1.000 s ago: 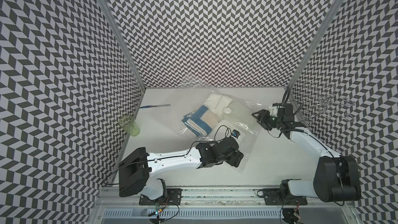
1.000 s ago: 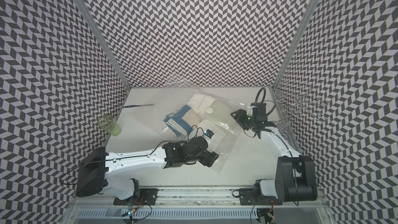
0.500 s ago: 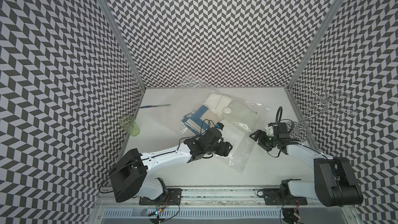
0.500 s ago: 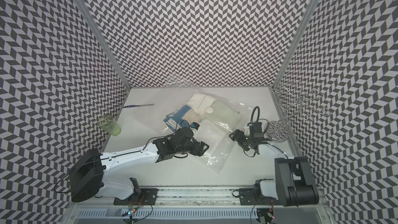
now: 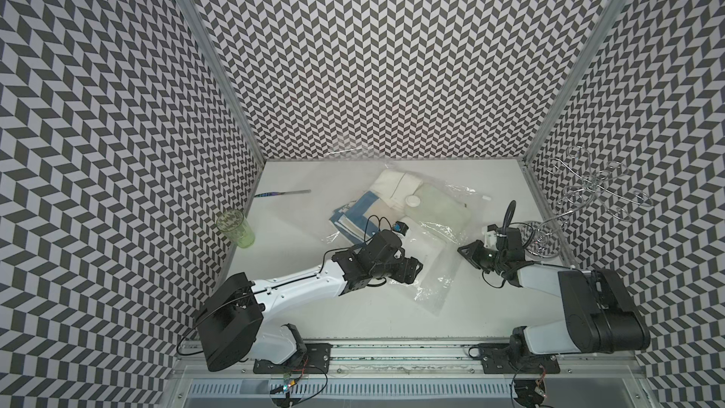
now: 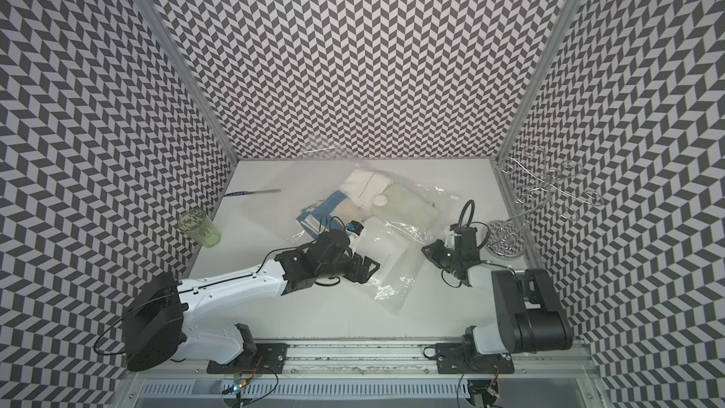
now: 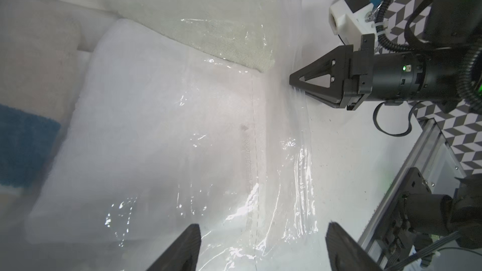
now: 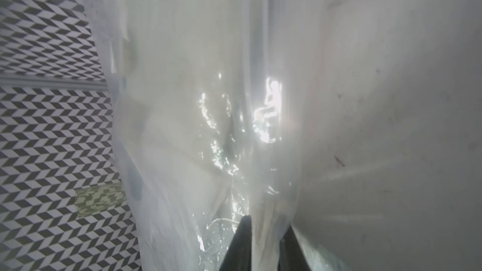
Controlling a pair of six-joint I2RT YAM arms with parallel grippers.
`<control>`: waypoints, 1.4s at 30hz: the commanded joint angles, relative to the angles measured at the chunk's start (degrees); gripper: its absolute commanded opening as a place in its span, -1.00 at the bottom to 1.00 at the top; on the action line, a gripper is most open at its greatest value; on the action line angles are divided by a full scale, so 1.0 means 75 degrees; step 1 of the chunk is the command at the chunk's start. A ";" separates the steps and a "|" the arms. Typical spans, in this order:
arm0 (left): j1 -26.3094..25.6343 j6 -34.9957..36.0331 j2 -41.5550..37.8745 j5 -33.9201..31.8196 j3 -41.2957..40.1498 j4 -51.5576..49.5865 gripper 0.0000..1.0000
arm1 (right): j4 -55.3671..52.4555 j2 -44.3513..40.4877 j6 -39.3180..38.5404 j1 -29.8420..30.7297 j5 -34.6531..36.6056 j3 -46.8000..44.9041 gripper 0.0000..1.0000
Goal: Place the folded towel into the vacuum bag
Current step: Adjust the vacuum bag at the center of the board.
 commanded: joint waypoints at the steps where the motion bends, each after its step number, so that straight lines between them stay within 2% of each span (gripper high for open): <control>1: -0.0689 0.0808 0.0123 -0.0057 0.0578 -0.0011 0.60 | 0.0274 -0.0802 0.0385 0.0024 -0.0664 0.0243 -0.89; 3: -0.1141 0.1281 0.0463 -0.0188 0.0848 -0.0004 0.64 | 0.0084 -0.1281 0.0747 0.0042 -0.0953 0.0424 -0.99; 5: -0.1380 0.1436 0.0751 -0.0437 0.1010 0.0071 0.67 | -0.0134 -0.1657 0.1129 0.0091 -0.1083 0.0605 -1.00; 13: -0.1924 0.1642 0.2064 -0.2088 0.2581 -0.0681 0.73 | -0.0613 -0.2693 0.2579 0.0647 -0.0614 0.0991 -1.00; 15: -0.1982 0.1602 0.2315 -0.2410 0.2798 -0.0801 0.73 | -0.0739 -0.2810 0.2692 0.0789 -0.0433 0.1130 -1.00; 18: -0.2133 0.1722 0.2599 -0.2418 0.2967 -0.1058 0.73 | -0.1170 -0.2819 0.2463 0.0771 -0.0059 0.1289 -1.00; 20: -0.2278 0.1736 0.2598 -0.2234 0.2955 -0.1390 0.71 | -0.1506 -0.2707 0.2177 0.0690 0.0037 0.1295 -1.00; 24: -0.2439 0.1641 0.1730 -0.1839 0.2259 -0.1537 0.73 | -0.1708 -0.2497 0.1756 0.0633 -0.0074 0.0811 -1.00; 27: -0.2699 0.2144 0.1271 -0.1928 0.1572 -0.1309 0.75 | -0.1497 -0.2461 0.1752 0.0475 -0.0157 0.0302 -0.98; 31: -0.3612 0.3305 0.1787 -0.3071 0.1461 -0.1453 0.77 | -0.1240 -0.2325 0.1811 0.0342 -0.0297 0.0268 -1.00; 33: -0.4240 0.4055 0.2064 -0.4077 0.1228 -0.1095 0.87 | -0.1366 -0.2232 0.1723 0.0317 -0.0346 0.0524 -1.00; 36: -0.4353 0.4233 0.2652 -0.4609 0.1357 -0.1207 0.89 | -0.1480 -0.2159 0.1625 0.0260 -0.0384 0.0839 -1.00; 42: -0.4306 0.4018 0.2980 -0.5426 0.1274 -0.1344 0.89 | -0.1565 -0.2034 0.1505 0.0081 -0.0521 0.1040 -1.00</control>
